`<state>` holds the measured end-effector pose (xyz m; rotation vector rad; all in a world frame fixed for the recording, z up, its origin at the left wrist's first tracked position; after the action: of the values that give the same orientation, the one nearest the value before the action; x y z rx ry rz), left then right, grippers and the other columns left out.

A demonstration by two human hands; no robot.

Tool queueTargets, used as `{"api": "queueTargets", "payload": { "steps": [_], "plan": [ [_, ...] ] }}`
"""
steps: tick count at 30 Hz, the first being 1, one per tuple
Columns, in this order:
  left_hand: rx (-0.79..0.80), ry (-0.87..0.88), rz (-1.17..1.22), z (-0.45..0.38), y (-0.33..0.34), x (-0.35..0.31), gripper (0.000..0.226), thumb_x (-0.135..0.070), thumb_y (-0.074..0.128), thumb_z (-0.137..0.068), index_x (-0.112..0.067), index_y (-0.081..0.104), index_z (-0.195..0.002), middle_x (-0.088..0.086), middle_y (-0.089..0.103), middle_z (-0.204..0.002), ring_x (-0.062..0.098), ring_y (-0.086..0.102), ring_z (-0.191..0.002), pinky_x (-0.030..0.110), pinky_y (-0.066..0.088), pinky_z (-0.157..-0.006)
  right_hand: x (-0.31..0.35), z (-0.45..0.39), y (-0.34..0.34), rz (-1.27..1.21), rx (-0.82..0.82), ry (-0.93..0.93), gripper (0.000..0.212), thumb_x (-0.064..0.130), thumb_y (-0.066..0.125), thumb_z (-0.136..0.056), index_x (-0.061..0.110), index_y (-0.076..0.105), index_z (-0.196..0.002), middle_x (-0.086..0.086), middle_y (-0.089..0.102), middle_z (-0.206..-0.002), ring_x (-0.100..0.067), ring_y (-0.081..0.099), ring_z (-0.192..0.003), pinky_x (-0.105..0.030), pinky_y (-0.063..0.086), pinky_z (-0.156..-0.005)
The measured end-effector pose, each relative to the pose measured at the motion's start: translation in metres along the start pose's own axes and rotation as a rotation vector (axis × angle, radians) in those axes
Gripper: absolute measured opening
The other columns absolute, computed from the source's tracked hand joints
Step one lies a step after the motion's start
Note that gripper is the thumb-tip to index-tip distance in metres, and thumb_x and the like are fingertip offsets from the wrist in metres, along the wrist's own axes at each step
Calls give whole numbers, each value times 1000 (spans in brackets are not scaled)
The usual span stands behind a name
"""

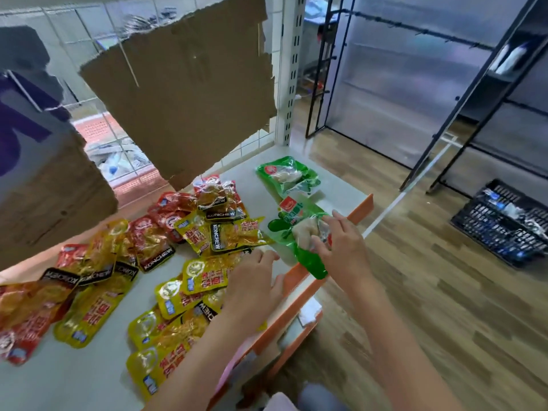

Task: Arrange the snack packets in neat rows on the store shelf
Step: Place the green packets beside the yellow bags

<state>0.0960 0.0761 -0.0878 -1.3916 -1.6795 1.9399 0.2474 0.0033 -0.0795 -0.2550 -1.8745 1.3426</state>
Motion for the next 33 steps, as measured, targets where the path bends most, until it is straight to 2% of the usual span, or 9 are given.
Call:
{"api": "queueTargets", "payload": {
  "steps": [5, 9, 13, 18, 22, 25, 28, 30, 33],
  "plan": [
    [-39, -112, -13, -22, 10, -4, 48, -50, 43, -92, -21, 41, -129, 2, 54, -120, 17, 46, -109, 27, 37, -87, 7, -25, 23, 149, 134, -70, 34, 33, 48, -92, 20, 53, -123, -3, 58, -120, -21, 50, -113, -37, 35, -95],
    [-39, -322, -122, -40, 14, 9, 64, -63, 34, -89, -21, 31, -136, 8, 45, -127, 22, 41, -117, 34, 39, -93, 17, -51, 19, 12, 129, -179, 23, 24, 53, -91, 20, 64, -111, -4, 67, -99, -23, 60, -92, -40, 45, -87],
    [-25, -444, -133, -53, 16, 12, 72, -59, 55, -83, -16, 27, -134, 9, 40, -129, 23, 40, -118, 30, 36, -95, 12, -92, 17, -45, 127, -181, 29, 23, 51, -93, 13, 59, -119, -8, 59, -111, -24, 52, -103, -40, 44, -90],
    [-144, -571, 225, -53, 20, 25, 89, -22, 80, -72, -12, 21, -138, 10, 47, -130, 25, 46, -121, 33, 38, -96, -1, -154, 27, 39, 118, -147, 42, 32, 51, -93, 4, 51, -125, -14, 49, -129, -29, 41, -120, -39, 36, -96],
    [-163, -609, 310, -48, 23, 29, 98, -17, 81, -70, -13, 15, -143, 9, 54, -127, 27, 52, -118, 35, 41, -93, -19, -184, 44, 162, 171, -59, 66, 55, 54, -85, 6, 44, -128, -14, 49, -131, -30, 41, -122, -42, 33, -97],
    [-181, -628, 364, -46, 24, 31, 98, -15, 78, -73, -13, 12, -145, 8, 50, -134, 24, 48, -122, 30, 38, -96, -30, -191, 55, 135, 238, -3, 84, 61, 60, -78, 8, 32, -138, -15, 37, -140, -31, 30, -129, -45, 30, -101],
    [-263, -649, 448, -40, 23, 29, 89, -12, 75, -76, -14, 17, -144, 2, 45, -139, 20, 43, -127, 29, 35, -102, -33, -199, 61, 114, 296, -1, 91, 60, 65, -73, 7, 30, -138, -15, 34, -142, -31, 27, -130, -45, 29, -102],
    [-348, -663, 495, -35, 19, 24, 82, -13, 73, -79, -15, 21, -142, -2, 47, -135, 19, 45, -126, 33, 39, -102, -34, -203, 61, 68, 279, -12, 79, 52, 69, -74, 6, 40, -131, -16, 42, -135, -32, 35, -126, -45, 33, -99],
    [-534, -674, 497, -23, 0, 13, 75, -15, 69, -82, -13, 23, -142, -8, 44, -124, 10, 42, -119, 22, 34, -95, -38, -202, 54, -205, 206, 7, 41, 30, 65, -84, 3, 59, -115, -20, 61, -116, -35, 54, -109, -40, 42, -87]
  ]
}}
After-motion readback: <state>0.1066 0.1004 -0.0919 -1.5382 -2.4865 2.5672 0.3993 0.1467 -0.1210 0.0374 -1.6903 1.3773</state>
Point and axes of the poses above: each hand's wrist, its own z-axis away from the middle knuckle, its own y-axis out of the palm, x = y × z, the point moved 9 cm from there along -z, towards the middle knuckle
